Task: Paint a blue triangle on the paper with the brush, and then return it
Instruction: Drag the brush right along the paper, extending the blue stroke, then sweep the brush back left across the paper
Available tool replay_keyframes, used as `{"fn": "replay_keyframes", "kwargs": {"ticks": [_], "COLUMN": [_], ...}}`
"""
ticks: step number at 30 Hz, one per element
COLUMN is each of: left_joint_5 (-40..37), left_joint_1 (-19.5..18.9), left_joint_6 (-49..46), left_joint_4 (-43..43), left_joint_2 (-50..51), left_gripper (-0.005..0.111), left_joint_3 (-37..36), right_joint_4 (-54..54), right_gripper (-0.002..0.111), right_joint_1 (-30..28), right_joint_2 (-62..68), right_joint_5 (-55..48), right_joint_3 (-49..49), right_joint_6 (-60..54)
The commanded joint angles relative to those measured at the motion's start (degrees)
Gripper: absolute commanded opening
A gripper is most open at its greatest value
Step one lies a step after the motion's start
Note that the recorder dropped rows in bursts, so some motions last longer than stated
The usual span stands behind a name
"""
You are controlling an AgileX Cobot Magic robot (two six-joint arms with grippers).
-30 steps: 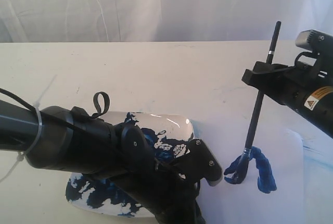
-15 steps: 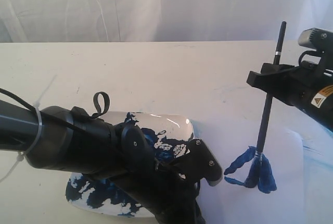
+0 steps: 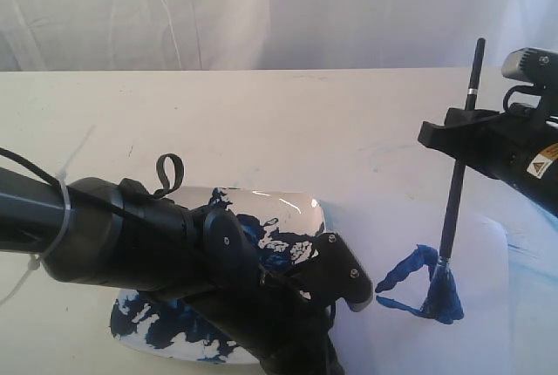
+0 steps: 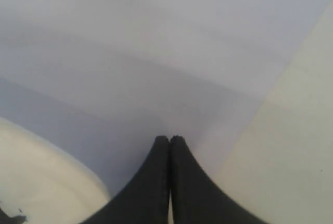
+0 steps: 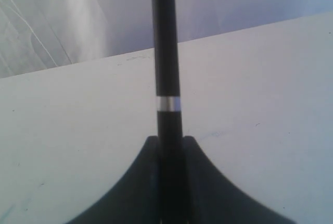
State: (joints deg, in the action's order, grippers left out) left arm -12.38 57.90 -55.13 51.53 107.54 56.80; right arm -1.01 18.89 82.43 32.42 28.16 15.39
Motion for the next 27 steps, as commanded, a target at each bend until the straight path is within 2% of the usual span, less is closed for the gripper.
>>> {"fn": "replay_keyframes", "kwargs": {"ticks": [1,11,19,23,27], "left_joint_5": [-1.4,-1.4,-1.4,-1.4,-1.4], "left_joint_1": [0.1,0.1,0.1,0.1,0.1], "left_joint_6": [0.0,0.0,0.0,0.0,0.0], "left_joint_4": [-0.1,-0.1,-0.1,-0.1,-0.1], "left_joint_2": [0.4,0.4,0.4,0.4,0.4], "left_gripper": [0.0,0.0,0.0,0.0,0.0], "left_joint_3": [-0.7,-0.7,-0.7,-0.7,-0.7], "right_joint_4": [1.6,1.9,7.9,8.4,7.9], "right_gripper": [0.0,0.0,0.0,0.0,0.0], "right_joint_1": [-0.1,-0.1,-0.1,-0.1,-0.1], "right_joint_2": [-0.3,-0.6,-3.2,-4.3,-5.0], "right_joint_5": [-0.3,-1.6,-2.2,-2.2,0.8], "right_joint_3": [-0.2,-0.2,-0.2,-0.2,-0.2], "right_joint_6": [-2.4,-4.7,-10.1,-9.5,-2.9]}}
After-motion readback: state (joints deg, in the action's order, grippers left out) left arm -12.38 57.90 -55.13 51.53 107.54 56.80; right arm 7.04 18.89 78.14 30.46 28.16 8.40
